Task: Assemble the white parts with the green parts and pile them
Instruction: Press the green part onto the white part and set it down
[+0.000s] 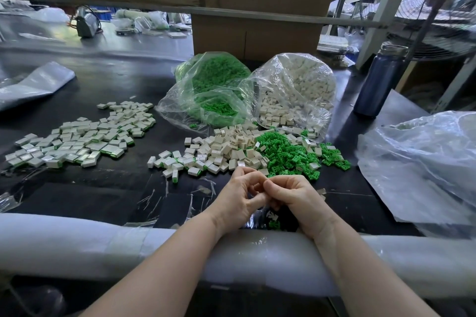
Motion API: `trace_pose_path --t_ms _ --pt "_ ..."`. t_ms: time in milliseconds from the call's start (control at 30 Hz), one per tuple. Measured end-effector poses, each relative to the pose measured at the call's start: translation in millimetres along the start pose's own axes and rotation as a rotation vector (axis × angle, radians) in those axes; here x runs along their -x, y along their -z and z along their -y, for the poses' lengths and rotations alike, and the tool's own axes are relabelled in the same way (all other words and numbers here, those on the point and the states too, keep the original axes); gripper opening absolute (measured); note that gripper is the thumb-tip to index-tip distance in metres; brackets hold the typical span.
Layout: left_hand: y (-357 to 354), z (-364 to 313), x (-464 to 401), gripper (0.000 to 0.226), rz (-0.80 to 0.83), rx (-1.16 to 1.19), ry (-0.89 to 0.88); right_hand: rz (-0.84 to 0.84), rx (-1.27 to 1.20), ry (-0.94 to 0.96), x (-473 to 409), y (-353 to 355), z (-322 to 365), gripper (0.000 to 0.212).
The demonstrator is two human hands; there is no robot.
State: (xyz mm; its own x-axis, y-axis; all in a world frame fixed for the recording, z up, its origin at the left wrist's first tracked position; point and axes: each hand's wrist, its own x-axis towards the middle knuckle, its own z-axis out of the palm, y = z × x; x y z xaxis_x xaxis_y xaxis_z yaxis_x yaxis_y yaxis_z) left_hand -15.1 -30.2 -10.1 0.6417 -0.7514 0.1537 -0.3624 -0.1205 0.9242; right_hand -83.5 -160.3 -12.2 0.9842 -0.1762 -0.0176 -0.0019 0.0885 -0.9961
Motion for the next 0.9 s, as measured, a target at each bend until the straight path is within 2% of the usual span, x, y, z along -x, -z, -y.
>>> trace_pose_path --t_ms 300,467,533,633,700,900 --pt "-0.4 1.4 -0.6 0.021 0.019 -0.023 -0.001 -0.036 0.028 -0.014 -0.6 -0.4 -2.0 0.02" --pt "0.5 2.1 -1.9 0.004 -0.028 0.064 0.005 -0.021 0.034 0.034 0.0 -4.5 0.9 0.028" --pt "1.5 3.7 -3.4 0.002 -0.087 0.055 0.02 -0.075 0.039 0.046 -1.3 -5.0 0.1 0.032" --pt "2.7 6.1 -4.3 0.003 -0.161 0.022 0.041 -0.193 0.007 0.074 -2.2 -3.1 -1.1 0.018" --pt "2.5 6.8 -4.4 0.007 -0.156 0.017 0.052 -0.208 0.017 0.097 -1.1 -1.9 -0.9 0.009" --pt "1.5 3.3 -3.0 0.006 -0.14 -0.027 0.062 -0.216 0.168 0.126 0.4 -1.6 -0.3 0.011"
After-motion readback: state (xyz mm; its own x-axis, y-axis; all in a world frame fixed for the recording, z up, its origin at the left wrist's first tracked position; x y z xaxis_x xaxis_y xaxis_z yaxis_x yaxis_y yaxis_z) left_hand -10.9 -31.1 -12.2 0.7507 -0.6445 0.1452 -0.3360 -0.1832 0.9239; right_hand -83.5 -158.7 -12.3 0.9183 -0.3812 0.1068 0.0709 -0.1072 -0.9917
